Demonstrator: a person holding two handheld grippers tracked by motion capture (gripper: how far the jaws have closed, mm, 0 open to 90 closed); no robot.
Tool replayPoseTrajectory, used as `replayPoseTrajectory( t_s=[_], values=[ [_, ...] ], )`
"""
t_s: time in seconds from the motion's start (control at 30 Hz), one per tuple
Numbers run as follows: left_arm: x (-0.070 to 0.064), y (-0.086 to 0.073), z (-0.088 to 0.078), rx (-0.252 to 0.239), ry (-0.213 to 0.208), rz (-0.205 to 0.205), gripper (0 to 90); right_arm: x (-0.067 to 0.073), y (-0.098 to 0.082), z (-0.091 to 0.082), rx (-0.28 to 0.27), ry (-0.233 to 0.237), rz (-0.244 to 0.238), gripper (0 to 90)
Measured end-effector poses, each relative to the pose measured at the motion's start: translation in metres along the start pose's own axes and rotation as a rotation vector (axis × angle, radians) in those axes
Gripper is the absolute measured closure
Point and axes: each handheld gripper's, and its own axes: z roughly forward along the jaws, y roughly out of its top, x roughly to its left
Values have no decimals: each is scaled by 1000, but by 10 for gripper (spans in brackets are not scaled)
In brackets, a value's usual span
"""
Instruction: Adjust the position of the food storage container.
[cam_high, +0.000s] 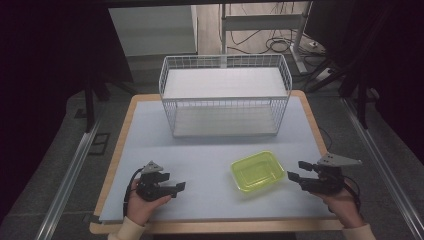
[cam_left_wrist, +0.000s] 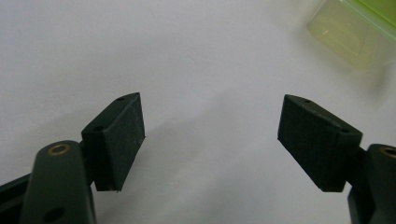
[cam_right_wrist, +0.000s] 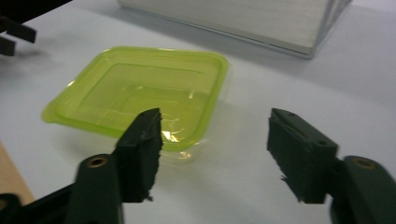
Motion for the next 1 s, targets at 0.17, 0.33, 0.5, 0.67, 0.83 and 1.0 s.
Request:
replayPoseTrajectory(
  t_s=[0.17, 0.33, 0.5, 0.67, 0.83, 1.0],
  values=[
    [0, 0, 0, 3, 2, 0, 223, 10, 9, -9, -13, 15, -35, 620],
    [0, -1, 0, 3, 2, 1, 223, 22, 14, -13, -2, 89, -55, 882],
    [0, -1, 0, 2, 2, 4, 223, 33, 15, -11, 22, 131, -89, 900],
    [-1, -1, 0, 1, 1, 6, 223, 48, 9, -6, 48, 158, -107, 900],
    [-1, 0, -1, 0, -1, 9, 223, 66, -2, 2, 96, 177, -152, 900],
    [-3, -1, 0, 3, -4, 16, 223, 78, -8, 9, 125, 189, -181, 900]
  ],
)
